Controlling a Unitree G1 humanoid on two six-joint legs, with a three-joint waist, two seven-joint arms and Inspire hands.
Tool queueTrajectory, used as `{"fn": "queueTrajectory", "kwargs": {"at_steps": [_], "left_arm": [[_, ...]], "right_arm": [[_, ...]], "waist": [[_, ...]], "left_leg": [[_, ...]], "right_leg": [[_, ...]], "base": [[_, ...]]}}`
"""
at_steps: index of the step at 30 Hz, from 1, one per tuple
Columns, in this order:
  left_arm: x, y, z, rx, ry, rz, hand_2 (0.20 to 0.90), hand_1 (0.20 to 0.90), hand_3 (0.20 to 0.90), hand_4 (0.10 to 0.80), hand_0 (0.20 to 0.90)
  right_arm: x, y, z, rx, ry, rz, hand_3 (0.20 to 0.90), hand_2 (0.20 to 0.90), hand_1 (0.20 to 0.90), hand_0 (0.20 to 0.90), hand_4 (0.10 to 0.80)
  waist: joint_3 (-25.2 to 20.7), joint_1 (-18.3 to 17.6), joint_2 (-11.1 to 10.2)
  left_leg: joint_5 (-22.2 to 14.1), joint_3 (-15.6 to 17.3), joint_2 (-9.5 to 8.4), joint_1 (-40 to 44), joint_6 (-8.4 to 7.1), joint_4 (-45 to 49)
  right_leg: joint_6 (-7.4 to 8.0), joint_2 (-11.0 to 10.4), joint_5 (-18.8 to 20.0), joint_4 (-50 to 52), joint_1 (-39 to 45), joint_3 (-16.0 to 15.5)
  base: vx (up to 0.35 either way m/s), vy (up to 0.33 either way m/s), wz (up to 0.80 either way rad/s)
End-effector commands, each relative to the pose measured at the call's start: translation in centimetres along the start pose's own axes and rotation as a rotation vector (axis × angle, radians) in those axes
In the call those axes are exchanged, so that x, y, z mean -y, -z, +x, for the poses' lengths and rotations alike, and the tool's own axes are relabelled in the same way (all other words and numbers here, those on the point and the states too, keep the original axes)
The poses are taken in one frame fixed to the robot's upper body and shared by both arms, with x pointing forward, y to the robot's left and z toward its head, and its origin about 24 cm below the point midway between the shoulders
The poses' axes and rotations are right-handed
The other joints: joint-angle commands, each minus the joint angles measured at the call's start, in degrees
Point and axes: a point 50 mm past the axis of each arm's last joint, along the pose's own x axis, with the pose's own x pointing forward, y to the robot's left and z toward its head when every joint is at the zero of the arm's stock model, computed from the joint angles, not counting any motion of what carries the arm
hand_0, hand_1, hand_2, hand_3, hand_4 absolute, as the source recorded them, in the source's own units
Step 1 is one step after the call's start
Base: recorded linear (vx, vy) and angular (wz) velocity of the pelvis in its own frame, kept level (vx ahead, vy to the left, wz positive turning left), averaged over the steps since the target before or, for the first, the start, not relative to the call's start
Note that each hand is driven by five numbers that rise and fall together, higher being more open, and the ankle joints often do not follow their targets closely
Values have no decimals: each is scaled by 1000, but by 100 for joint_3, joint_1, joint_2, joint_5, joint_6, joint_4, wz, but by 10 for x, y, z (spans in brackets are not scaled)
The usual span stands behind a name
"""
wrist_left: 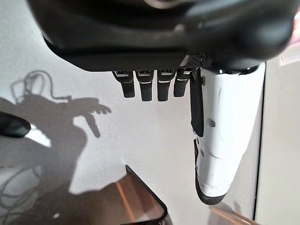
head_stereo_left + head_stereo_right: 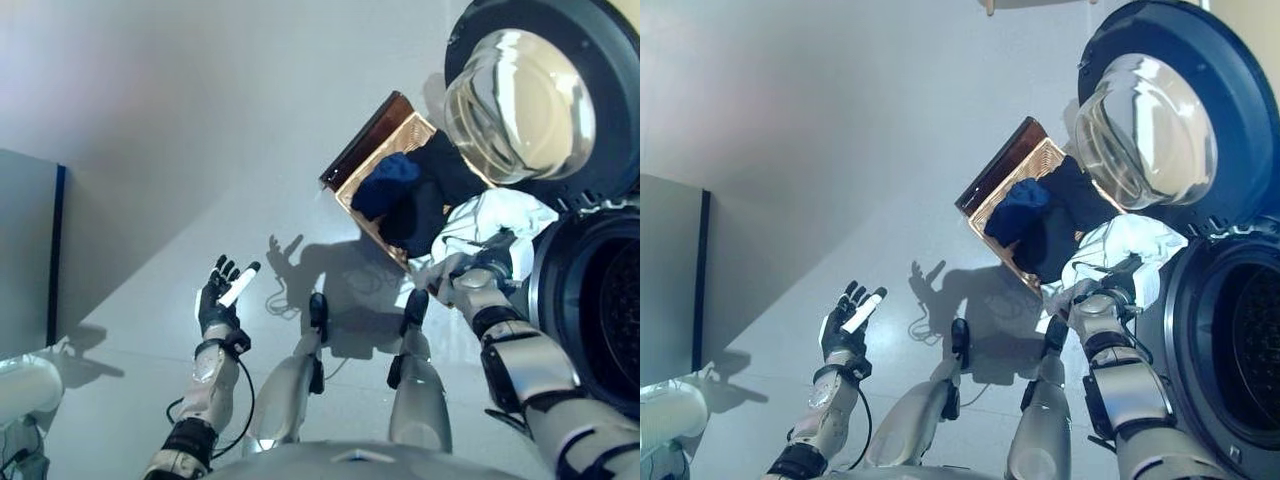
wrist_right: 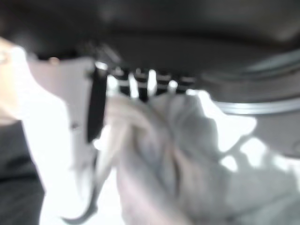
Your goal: Pick up the clothes and place them into the washing machine
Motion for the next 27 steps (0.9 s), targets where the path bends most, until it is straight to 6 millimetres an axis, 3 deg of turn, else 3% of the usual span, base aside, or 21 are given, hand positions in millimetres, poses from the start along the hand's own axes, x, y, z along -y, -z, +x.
{"fn": "queueTrajectory", "kwargs": {"at_steps": [1,2,3,4,6,19,27], "left_arm": [[2,-30,1,136,85,46,900,900,900,800,900],[3,-31,1,140,93,48,900,900,900,800,900],[5,-31,1,141,104,49,900,900,900,800,900],[5,-31,1,141,107,52,900,900,900,800,900],[6,-31,2,140,112,53,900,900,900,800,900],[8,-33,6,147,95,43,900,900,900,800,900],[-2,-26,7,123,38,28,900,900,900,800,900]], "right_arm": [[-6,-66,0,171,-81,57,900,900,900,900,800],[-5,-68,1,177,-86,51,823,823,823,823,745],[-4,-66,2,171,-91,38,505,505,505,505,518],[-2,-67,4,170,-86,36,354,354,354,354,410],[0,-72,4,191,-91,31,200,200,200,200,300],[3,-69,6,190,-89,36,200,200,200,200,300],[17,-38,14,100,-27,144,200,200,200,200,300]], "waist": [[30,287,198],[53,295,214],[77,315,248],[88,323,265],[109,337,271],[131,271,218],[12,155,111]], "left_leg": [[50,-4,141,-170,-633,31],[66,-16,131,-215,-637,31],[73,-38,113,-248,-630,25],[76,-44,105,-268,-631,18],[85,-51,89,-308,-628,2],[65,-94,36,-237,-641,2],[-62,-94,32,141,-631,29]], "right_leg": [[551,-720,-168,683,-87,175],[551,-737,-171,715,-141,172],[555,-756,-178,750,-195,171],[560,-771,-179,755,-219,171],[571,-793,-174,770,-278,178],[591,-837,-171,730,-192,199],[610,-858,-234,679,251,172]], "base": [[-32,38,7],[-39,40,8],[-39,38,9],[-23,43,7],[-11,36,2],[1,4,0],[34,-4,-4]]}}
